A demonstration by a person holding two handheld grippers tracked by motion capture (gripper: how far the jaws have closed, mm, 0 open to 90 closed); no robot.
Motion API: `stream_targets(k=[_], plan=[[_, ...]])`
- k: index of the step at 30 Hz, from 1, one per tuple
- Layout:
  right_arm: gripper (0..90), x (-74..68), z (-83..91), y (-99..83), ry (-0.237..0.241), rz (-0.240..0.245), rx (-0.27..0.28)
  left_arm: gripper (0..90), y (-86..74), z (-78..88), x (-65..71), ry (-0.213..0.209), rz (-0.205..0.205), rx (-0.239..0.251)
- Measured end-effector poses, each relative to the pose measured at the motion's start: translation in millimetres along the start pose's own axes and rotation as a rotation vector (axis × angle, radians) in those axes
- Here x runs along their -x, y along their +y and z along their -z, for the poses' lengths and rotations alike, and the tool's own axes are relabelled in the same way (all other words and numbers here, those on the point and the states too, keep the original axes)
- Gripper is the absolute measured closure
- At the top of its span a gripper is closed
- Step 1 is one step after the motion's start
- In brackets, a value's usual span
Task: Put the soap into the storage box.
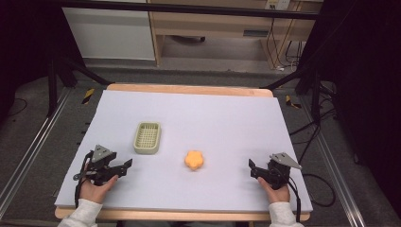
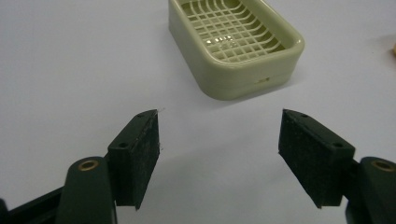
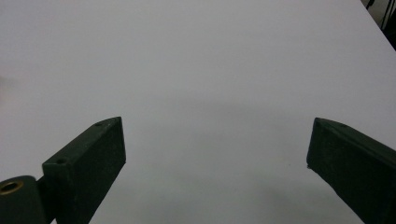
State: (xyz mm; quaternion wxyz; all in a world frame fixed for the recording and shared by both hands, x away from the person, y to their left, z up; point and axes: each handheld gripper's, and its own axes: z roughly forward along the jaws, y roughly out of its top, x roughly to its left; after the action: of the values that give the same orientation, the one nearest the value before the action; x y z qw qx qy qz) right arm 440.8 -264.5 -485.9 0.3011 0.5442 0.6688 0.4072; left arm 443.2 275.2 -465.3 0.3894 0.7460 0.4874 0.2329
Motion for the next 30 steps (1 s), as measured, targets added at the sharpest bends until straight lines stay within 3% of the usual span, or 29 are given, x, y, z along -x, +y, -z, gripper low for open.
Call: stream_targets(k=[17, 30], plan=[[5.0, 0.6, -0.3, 0.1, -0.003, -0.006, -0.004, 27.2, 3.4, -4.2, 27.1, -0.055, -0.063, -0.008], [5.1, 1.3, -0.2, 0.0, 0.006, -0.013, -0.003, 25.9, 10.9, -11.1, 47.5, -0.095, -0.078, 0.006]])
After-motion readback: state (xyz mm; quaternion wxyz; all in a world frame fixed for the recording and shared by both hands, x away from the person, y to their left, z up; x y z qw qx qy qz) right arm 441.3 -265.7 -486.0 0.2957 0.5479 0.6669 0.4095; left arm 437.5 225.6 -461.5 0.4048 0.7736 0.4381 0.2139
